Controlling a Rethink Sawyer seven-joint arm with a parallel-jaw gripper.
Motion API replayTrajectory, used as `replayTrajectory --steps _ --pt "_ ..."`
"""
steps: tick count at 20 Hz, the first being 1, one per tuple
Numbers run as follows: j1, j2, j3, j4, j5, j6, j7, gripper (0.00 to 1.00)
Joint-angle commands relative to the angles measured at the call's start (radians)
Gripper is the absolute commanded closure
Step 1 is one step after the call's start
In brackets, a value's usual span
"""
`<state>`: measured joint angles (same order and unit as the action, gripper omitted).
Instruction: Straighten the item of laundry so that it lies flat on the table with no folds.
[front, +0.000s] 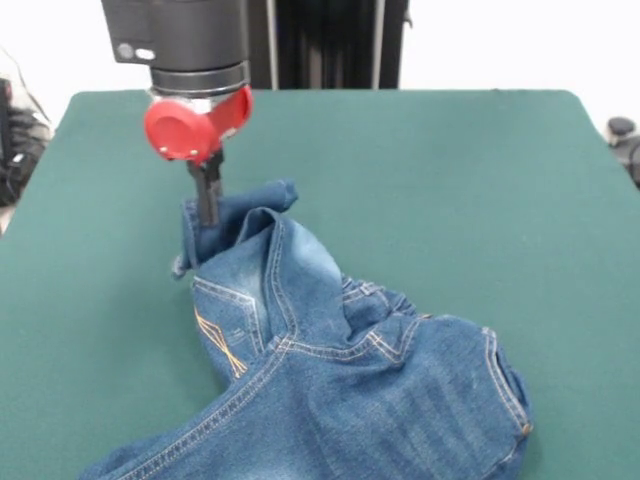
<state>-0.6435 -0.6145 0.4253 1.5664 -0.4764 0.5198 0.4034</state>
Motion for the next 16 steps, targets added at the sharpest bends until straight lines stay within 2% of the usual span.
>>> replayTrajectory --steps 1,6,8,12,16 --pt "0.082 0.007 0.169 0.057 -0.090 0.064 -0.144 1.00" --pt "0.096 -0.001 0.168 0.023 -0.142 0.092 -0.159 1.00" --pt "0.098 -0.005 0.169 -0.005 -0.147 0.138 -0.185 1.00" --pt "0.088 -0.002 0.173 -0.093 -0.122 0.295 -0.246 1.00" --pt "0.054 0.046 0.199 -0.210 -0.133 0.446 -0.371 1.00"
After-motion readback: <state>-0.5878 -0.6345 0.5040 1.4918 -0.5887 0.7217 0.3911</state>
